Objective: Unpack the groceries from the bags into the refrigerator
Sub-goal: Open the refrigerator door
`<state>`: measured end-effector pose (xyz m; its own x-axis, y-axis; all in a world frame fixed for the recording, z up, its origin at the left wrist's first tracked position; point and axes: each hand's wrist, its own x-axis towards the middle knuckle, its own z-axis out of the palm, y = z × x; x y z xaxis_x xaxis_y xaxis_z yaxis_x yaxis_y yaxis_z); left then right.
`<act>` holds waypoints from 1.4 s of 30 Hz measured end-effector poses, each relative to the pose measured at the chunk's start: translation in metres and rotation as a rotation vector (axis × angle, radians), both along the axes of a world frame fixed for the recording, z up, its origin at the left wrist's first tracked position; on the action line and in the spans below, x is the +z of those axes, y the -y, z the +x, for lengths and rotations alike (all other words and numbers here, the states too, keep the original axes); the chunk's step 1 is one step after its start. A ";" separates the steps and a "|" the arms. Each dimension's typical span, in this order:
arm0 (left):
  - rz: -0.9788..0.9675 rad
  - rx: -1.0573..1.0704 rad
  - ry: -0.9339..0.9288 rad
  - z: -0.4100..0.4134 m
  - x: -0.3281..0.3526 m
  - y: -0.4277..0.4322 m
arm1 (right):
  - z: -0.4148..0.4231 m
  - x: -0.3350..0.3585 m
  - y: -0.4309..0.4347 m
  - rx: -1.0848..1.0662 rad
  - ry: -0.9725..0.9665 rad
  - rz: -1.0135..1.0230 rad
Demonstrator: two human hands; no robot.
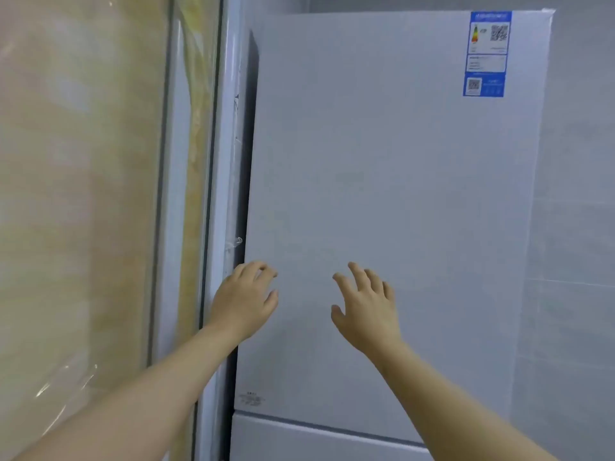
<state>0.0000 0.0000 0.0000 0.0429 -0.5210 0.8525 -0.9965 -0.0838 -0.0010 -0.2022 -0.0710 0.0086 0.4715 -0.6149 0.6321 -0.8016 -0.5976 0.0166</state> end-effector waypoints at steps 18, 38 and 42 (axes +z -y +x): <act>-0.040 -0.285 -1.049 0.032 0.007 0.061 | 0.039 -0.017 0.047 -0.040 -0.038 -0.104; -0.330 -0.312 -1.026 -0.036 -0.018 -0.059 | 0.011 -0.023 -0.078 0.056 0.192 0.179; -0.399 -0.424 -0.966 -0.072 -0.025 -0.098 | -0.014 -0.024 -0.115 0.122 0.246 0.176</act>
<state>-0.0719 0.0975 -0.0254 0.6594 -0.3478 0.6665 -0.5131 0.4397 0.7371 -0.2159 0.0441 -0.0151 0.3947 -0.6732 0.6254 -0.6908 -0.6662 -0.2811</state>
